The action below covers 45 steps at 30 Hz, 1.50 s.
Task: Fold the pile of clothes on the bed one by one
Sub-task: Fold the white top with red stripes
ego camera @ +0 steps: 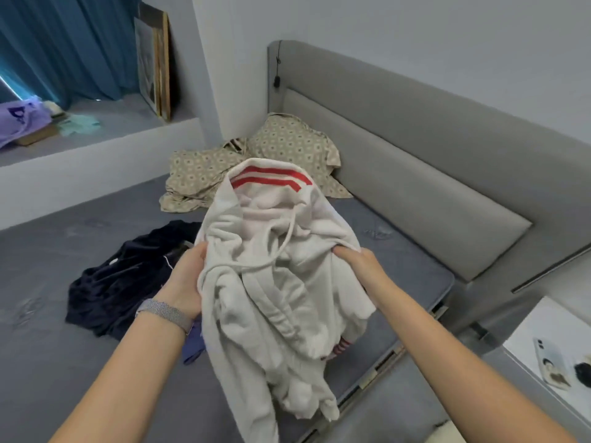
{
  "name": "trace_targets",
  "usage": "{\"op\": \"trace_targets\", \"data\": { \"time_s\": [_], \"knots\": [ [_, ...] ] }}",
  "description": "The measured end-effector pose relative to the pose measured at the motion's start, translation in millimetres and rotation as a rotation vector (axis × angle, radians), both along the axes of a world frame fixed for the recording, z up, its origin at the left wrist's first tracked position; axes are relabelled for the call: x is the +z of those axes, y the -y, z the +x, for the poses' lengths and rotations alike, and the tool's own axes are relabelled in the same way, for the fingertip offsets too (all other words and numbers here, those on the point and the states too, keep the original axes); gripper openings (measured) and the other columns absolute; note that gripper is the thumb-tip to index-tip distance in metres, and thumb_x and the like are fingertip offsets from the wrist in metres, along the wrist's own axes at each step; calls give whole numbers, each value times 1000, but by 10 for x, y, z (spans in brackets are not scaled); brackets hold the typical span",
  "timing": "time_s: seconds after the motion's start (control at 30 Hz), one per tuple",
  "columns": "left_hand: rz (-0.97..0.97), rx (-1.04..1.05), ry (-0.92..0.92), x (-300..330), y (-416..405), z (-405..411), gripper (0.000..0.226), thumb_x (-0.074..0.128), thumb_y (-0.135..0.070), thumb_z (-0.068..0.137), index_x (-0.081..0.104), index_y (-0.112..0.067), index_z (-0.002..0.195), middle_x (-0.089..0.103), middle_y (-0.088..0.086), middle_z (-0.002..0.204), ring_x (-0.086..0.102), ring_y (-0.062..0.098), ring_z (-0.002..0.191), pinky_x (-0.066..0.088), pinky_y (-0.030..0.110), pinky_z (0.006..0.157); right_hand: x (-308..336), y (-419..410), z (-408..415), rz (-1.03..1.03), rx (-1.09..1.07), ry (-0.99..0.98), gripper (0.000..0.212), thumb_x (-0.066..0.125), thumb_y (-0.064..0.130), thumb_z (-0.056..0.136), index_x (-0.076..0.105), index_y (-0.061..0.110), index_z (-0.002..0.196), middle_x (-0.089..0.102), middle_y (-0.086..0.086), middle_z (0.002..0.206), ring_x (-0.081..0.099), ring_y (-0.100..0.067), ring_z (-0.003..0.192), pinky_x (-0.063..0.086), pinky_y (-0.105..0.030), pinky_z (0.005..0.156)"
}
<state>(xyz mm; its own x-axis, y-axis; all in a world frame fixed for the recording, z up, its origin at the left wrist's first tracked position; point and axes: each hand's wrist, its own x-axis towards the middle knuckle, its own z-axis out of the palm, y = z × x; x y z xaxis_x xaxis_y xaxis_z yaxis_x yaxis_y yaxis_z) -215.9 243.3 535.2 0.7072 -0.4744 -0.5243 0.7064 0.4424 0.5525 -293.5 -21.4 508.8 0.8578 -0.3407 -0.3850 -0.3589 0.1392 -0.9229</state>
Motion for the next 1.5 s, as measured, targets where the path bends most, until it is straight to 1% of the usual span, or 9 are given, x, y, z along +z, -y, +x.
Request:
{"op": "trace_targets", "data": {
  "time_s": [0.23, 0.37, 0.53, 0.73, 0.93, 1.13, 1.27, 1.37, 1.5],
  "knots": [
    [123, -72, -79, -200, 122, 84, 54, 56, -43, 87, 57, -15, 132, 56, 14, 135, 48, 33, 128, 31, 47, 112, 325, 260, 348, -57, 37, 31, 19, 68, 14, 79, 72, 9, 96, 74, -8, 93, 69, -26, 90, 50, -35, 80],
    [339, -14, 103, -167, 82, 274, 38, 53, -46, 93, 66, -21, 119, 65, 10, 124, 58, 29, 117, 39, 46, 107, 537, 457, 358, -152, 63, 82, 14, 68, 11, 75, 73, 7, 87, 74, -7, 84, 70, -22, 78, 50, -31, 71],
    [504, 96, 283, -10, 22, 444, 35, 49, -48, 94, 66, -22, 110, 68, 4, 117, 60, 21, 114, 41, 40, 106, 601, 614, 498, -535, 132, 107, 48, 69, 40, 54, 59, -2, 75, 53, -6, 71, 49, -13, 68, 37, -31, 62],
    [769, 169, 544, 278, 126, 681, 42, 49, -51, 94, 68, -14, 103, 71, 3, 96, 66, 14, 87, 52, 29, 75, 721, 978, 875, -850, 244, 236, 8, 67, 21, 80, 67, 28, 84, 67, 14, 84, 59, -6, 82, 44, -26, 70],
    [912, 76, 433, 138, 667, 1031, 37, 60, -43, 90, 70, -7, 88, 71, 6, 84, 63, 20, 77, 48, 31, 70, 582, 1706, 1520, -513, 584, -40, 18, 72, 22, 83, 69, 19, 101, 72, 6, 96, 67, -9, 87, 52, -24, 73],
    [1036, 109, 77, -1021, 1318, 1299, 43, 62, -46, 83, 68, -5, 97, 72, 12, 91, 67, 29, 88, 54, 40, 84, -293, 2346, 2258, -282, 695, -338, 23, 72, 22, 83, 71, 10, 103, 74, -8, 102, 70, -22, 91, 55, -35, 85],
    [1085, 114, -147, -2126, 1742, 1037, 38, 60, -39, 86, 65, -2, 82, 69, 17, 89, 62, 26, 79, 46, 34, 70, -1127, 2502, 2561, -333, 781, -453, 5, 67, 16, 87, 70, 13, 90, 73, -5, 92, 69, -11, 73, 51, -19, 60],
    [1070, 198, -310, -2694, 1993, 788, 43, 57, -43, 89, 58, 0, 80, 65, 11, 88, 61, 26, 84, 49, 36, 78, -1838, 2486, 2648, -412, 827, -454, 10, 57, 17, 92, 66, 14, 89, 67, 2, 88, 62, -8, 73, 45, -20, 55],
    [1288, 347, -121, -3340, 2129, 765, 40, 48, -33, 98, 43, -9, 67, 49, 7, 68, 48, 26, 72, 32, 32, 58, -2993, 2294, 2697, -668, 802, -389, 27, 47, 26, 98, 56, 8, 116, 59, -11, 116, 54, -28, 100, 37, -30, 74]
  ]
}}
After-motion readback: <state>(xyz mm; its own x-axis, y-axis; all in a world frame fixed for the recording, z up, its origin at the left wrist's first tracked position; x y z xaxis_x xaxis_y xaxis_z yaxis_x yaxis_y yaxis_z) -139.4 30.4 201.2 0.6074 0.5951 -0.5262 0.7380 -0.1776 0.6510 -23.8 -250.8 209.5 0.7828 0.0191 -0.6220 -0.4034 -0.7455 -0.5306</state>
